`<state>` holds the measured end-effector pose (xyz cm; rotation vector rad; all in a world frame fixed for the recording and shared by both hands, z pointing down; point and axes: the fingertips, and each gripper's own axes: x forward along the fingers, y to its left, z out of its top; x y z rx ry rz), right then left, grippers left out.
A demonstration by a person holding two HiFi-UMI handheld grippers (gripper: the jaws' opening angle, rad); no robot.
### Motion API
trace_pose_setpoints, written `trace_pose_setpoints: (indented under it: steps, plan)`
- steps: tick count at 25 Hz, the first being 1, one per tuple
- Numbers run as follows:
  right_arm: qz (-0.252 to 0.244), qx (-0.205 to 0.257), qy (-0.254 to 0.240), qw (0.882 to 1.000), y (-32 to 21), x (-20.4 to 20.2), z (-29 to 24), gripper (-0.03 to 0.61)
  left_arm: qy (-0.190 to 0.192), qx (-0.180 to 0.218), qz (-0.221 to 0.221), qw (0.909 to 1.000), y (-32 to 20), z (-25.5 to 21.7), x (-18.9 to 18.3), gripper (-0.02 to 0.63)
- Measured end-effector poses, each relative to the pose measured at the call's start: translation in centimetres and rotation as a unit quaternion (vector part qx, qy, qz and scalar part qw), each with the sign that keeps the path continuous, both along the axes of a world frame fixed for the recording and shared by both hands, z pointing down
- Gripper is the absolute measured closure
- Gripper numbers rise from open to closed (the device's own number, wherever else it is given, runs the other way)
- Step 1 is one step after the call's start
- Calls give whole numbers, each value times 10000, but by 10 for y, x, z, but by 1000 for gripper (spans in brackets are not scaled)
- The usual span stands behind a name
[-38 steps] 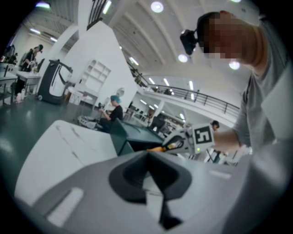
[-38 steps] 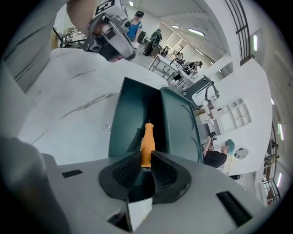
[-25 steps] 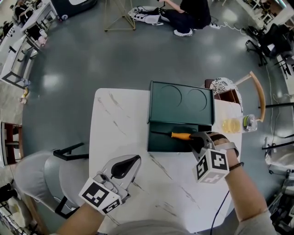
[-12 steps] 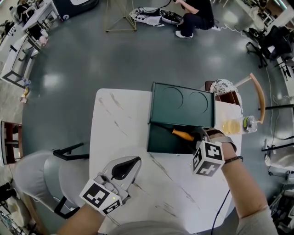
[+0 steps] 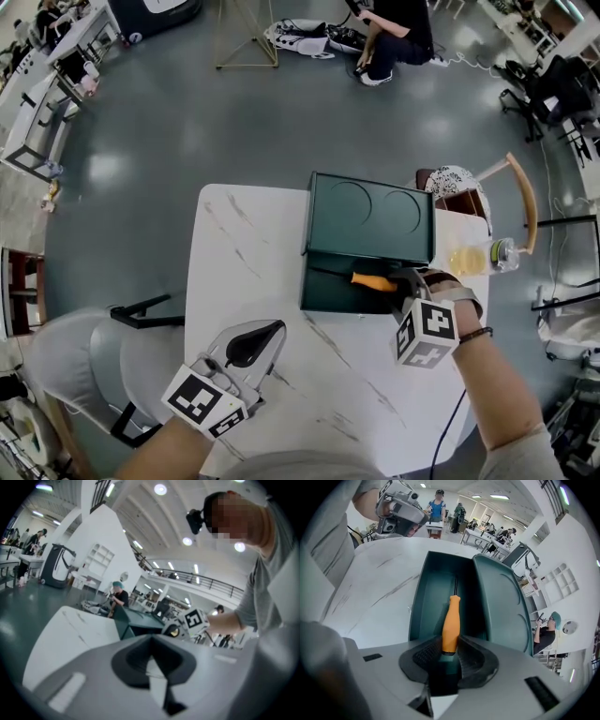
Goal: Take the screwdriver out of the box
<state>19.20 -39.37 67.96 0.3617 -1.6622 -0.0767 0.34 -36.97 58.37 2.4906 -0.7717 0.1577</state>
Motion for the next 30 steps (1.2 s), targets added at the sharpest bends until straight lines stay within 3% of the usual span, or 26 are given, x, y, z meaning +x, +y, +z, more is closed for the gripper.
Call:
trace_pose_setpoints:
  steps: [9, 18, 30]
  plan:
    - [285, 278, -75, 9992, 3, 7, -33, 477, -57, 216, -1, 9997, -6, -18, -4, 614]
    - [695, 530, -306, 9957, 12, 0, -83, 477, 124, 380, -53, 9992, -8, -62, -21, 614]
    - [1641, 887, -636, 9804, 31, -18, -143, 477, 214, 709, 134, 9972, -3, -126, -67, 614]
